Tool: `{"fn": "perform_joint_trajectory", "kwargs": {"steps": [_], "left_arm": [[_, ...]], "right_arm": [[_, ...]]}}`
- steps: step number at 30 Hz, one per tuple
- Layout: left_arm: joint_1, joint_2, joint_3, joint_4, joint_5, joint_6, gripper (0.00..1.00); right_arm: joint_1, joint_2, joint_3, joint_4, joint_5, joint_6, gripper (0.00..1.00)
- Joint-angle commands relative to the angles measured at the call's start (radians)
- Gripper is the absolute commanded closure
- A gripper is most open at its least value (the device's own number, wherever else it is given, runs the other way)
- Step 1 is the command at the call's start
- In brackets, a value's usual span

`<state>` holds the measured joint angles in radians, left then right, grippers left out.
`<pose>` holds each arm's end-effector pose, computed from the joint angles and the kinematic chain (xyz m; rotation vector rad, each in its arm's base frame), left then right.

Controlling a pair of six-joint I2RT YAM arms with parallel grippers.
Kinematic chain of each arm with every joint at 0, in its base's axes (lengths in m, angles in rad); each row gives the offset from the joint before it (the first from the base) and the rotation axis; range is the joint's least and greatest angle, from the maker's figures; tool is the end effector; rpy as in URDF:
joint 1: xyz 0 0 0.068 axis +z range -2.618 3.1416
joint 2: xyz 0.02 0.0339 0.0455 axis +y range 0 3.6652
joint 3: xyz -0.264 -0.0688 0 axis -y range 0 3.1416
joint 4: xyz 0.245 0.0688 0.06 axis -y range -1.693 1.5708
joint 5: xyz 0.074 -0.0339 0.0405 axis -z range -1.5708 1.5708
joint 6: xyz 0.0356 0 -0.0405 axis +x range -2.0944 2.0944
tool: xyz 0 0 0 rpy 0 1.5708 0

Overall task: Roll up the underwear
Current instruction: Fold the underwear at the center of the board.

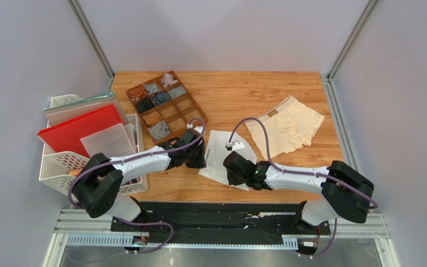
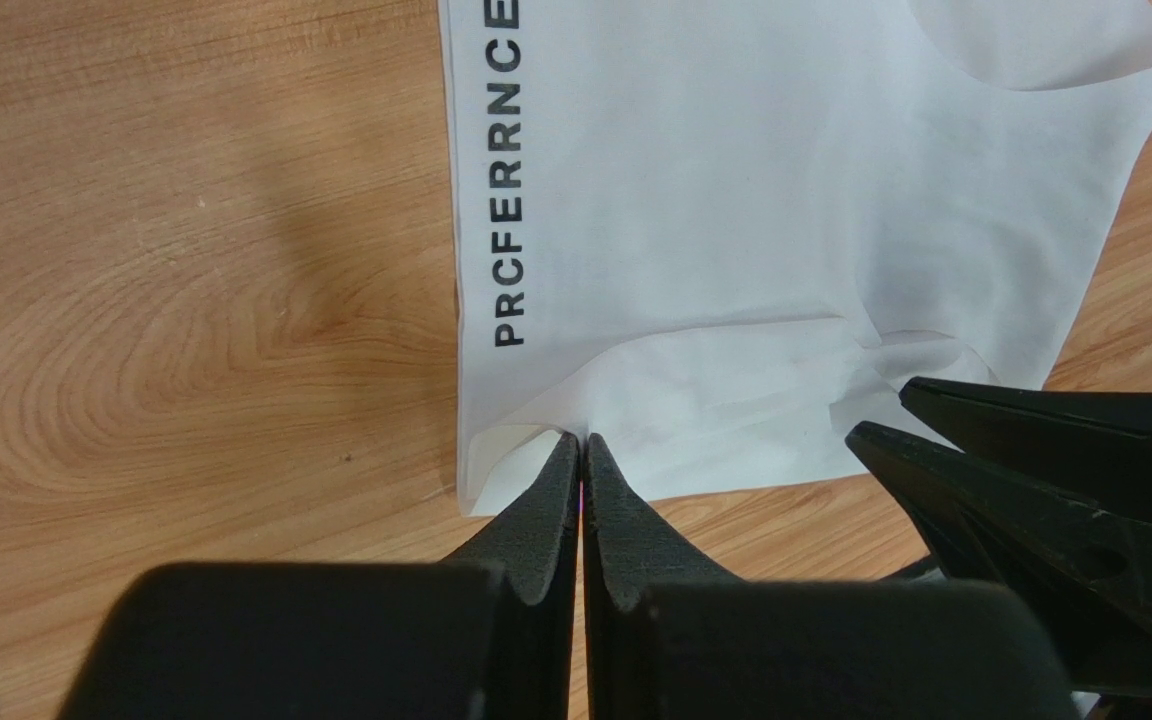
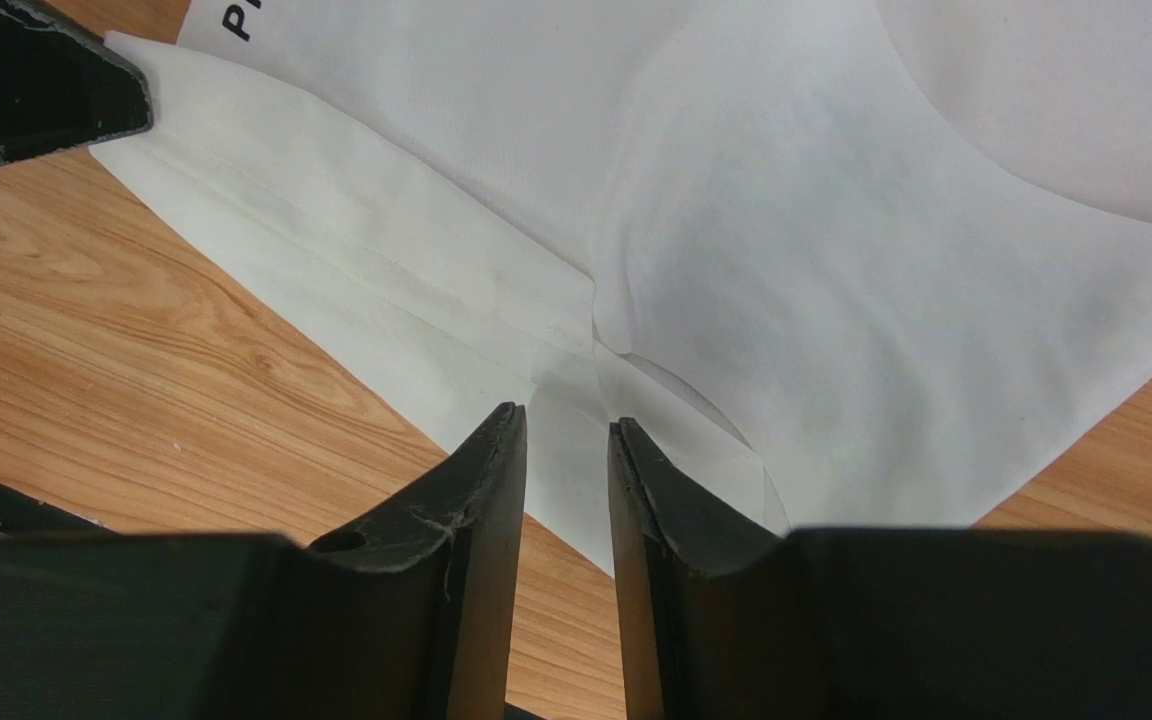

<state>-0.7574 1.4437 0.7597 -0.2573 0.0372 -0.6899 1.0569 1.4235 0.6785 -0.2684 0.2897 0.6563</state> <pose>0.2017 -0.1925 0.1785 0.1046 2.6270 -0.6034 0.1363 0.2207 0.1609 -0.4025 2.5170 0.3073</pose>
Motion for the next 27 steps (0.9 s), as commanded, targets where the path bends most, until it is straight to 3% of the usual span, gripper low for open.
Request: {"fn": "perform_joint_trajectory", "kwargs": {"steps": [1, 27], "left_arm": [[0.000, -0.025, 0.000, 0.012, 0.012, 0.016, 1.00], [-0.002, -0.043, -0.008, 0.004, 0.018, 0.016, 1.00]], "right_arm": [[0.000, 0.020, -0.014, 0.060, 0.011, -0.023, 0.70], [-0.003, 0.006, -0.016, 0.051, 0.075, -0.026, 0.69]]}}
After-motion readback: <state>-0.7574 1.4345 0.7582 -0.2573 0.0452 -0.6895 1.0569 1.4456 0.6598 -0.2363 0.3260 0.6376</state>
